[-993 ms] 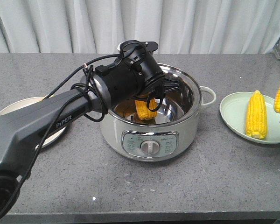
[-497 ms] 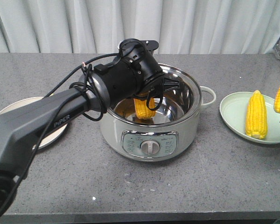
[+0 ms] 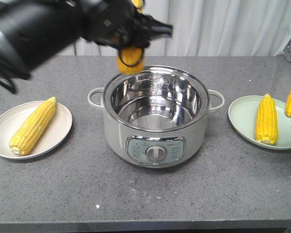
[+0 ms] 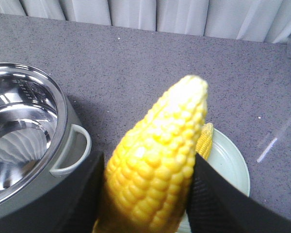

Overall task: Distribute corn equally
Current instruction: 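Lift the corn cob out of the pot with the left gripper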

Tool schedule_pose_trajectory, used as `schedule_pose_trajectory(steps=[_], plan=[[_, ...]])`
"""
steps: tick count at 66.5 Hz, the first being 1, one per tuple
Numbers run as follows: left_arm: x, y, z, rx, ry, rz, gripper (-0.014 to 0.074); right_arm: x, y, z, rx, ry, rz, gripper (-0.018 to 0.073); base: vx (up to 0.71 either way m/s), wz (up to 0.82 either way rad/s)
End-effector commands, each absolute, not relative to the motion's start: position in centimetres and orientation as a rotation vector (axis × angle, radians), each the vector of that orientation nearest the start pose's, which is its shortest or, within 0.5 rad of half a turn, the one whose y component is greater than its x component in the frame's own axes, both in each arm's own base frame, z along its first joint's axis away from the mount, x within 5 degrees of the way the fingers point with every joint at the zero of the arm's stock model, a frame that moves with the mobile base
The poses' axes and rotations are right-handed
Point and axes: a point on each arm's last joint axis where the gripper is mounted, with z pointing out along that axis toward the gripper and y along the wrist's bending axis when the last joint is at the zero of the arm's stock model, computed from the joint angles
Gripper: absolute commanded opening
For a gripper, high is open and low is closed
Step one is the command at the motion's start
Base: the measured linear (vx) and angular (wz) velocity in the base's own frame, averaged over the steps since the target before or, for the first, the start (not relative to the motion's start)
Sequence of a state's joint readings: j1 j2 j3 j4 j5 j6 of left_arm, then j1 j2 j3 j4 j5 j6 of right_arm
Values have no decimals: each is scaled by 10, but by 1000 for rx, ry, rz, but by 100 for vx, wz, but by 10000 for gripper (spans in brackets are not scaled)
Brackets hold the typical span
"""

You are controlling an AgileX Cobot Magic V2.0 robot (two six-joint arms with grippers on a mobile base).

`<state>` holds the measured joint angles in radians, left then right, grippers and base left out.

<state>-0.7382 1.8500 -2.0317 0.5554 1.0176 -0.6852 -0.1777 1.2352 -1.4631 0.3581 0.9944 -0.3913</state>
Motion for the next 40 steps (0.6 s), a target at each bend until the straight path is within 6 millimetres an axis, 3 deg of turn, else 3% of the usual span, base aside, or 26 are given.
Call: schedule_pose_trajectory(steps=[1, 16, 40], plan=[[313, -217, 475, 173, 2010, -111, 4, 239, -16, 466, -162, 2078, 111, 133, 0, 0], [296, -171, 502, 218, 2005, 11, 13, 239, -16, 466, -161, 2076, 110, 133, 0, 0], [294, -109, 514, 210, 2079, 12, 23, 239, -16, 466, -174, 2075, 103, 133, 0, 0]])
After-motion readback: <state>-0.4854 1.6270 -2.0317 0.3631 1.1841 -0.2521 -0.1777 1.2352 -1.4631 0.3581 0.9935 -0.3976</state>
